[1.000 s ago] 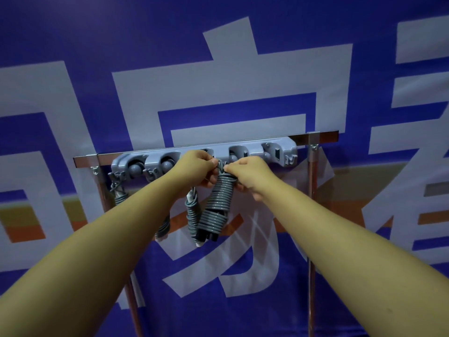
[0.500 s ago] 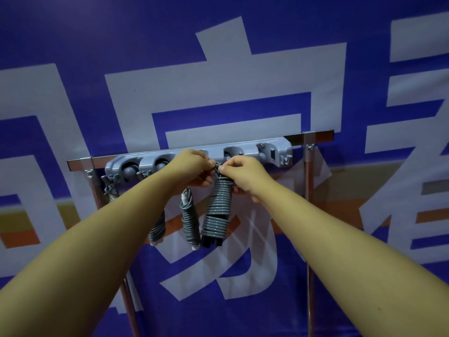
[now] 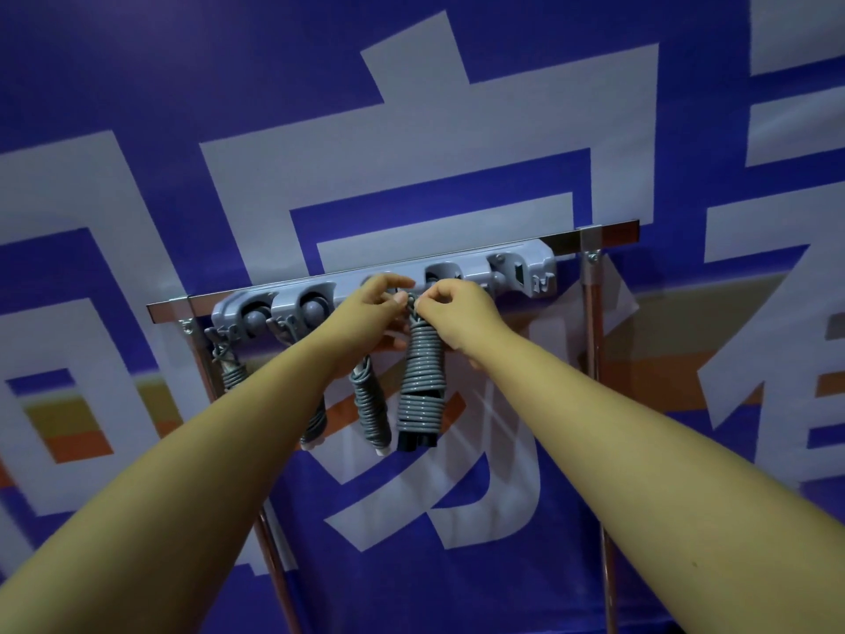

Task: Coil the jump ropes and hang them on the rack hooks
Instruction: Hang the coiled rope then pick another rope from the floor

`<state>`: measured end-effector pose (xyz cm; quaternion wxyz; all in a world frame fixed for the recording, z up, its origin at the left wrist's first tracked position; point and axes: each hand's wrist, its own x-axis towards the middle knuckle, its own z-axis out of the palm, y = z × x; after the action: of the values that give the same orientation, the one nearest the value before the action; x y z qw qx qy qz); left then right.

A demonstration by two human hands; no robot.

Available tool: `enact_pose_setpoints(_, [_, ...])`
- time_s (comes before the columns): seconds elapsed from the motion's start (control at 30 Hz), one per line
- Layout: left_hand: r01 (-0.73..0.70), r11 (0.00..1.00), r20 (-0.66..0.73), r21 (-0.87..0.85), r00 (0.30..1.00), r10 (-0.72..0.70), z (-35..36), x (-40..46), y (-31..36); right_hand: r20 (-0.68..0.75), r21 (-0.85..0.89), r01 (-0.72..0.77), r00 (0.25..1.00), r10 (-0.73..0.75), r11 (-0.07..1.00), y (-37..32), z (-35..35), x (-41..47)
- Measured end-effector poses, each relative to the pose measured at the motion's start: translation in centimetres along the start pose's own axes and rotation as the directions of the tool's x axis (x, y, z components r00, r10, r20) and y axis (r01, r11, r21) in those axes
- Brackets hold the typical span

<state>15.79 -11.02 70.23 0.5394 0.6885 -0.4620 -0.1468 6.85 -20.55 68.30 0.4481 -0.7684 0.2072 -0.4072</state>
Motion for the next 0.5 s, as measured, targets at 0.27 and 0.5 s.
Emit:
enact_pose_setpoints(0.27, [-0.036,0.991,0.011,-0.129,0.999,0.038,0.7,0.0,-1.3,-0.020,0.187,-0.079,0.996,0.085,0.979,0.7,1.1,0.0])
enact_pose_setpoints(0.5, [-0.011,0.986,-0.024,-0.166,1.000,0.007,1.0,0.6,-0.8,-0.057,0.307,-0.144,0.984,0.169,0.941,0.7,1.7,0.5])
